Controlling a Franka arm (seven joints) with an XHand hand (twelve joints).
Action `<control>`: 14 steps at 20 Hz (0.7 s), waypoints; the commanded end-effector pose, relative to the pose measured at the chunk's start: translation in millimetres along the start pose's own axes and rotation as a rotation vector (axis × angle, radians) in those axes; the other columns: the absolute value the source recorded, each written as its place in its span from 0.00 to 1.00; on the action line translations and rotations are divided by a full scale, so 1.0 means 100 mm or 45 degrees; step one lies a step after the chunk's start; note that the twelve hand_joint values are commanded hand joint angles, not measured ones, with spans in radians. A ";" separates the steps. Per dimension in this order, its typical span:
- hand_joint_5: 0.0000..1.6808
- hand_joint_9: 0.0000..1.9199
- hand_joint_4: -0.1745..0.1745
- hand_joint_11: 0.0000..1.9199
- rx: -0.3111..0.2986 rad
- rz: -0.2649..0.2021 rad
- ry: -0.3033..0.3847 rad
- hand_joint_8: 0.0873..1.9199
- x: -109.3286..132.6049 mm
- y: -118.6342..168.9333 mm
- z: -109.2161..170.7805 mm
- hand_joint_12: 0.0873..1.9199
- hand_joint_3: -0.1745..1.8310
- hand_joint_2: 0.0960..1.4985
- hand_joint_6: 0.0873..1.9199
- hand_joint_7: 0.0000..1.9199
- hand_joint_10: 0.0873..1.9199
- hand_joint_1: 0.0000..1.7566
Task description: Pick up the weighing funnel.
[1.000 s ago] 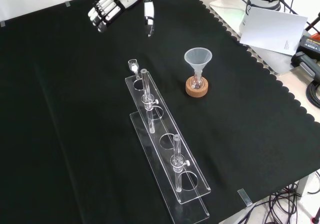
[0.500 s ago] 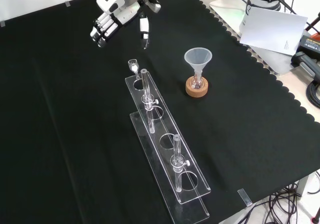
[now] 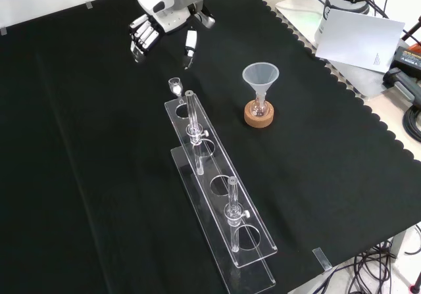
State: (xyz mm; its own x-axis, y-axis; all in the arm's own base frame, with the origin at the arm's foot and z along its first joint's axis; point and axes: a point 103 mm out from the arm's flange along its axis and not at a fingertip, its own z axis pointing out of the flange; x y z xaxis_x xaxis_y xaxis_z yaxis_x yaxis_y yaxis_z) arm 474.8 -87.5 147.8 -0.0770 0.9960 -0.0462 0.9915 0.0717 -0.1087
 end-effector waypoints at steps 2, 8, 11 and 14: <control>0.30 0.21 0.68 0.02 0.064 0.006 -0.056 0.17 0.20 0.04 0.03 0.77 0.10 0.44 0.00 0.27 0.29 0.43; 0.31 0.22 0.67 0.02 0.068 -0.033 -0.060 0.17 0.32 0.10 0.00 0.77 0.10 0.44 0.00 0.28 0.28 0.44; 0.31 0.23 0.67 0.02 0.087 -0.033 -0.057 0.17 0.38 0.03 0.04 0.77 0.10 0.44 0.00 0.28 0.27 0.44; 0.30 0.22 0.65 0.02 0.142 -0.026 -0.056 0.17 0.47 -0.02 0.20 0.77 0.11 0.44 0.00 0.27 0.27 0.44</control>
State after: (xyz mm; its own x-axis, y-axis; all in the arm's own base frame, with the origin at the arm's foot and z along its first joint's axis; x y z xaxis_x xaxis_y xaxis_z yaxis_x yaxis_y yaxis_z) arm 474.4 -51.6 140.2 -0.1060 0.9906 -0.0869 0.9791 0.0888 -0.1828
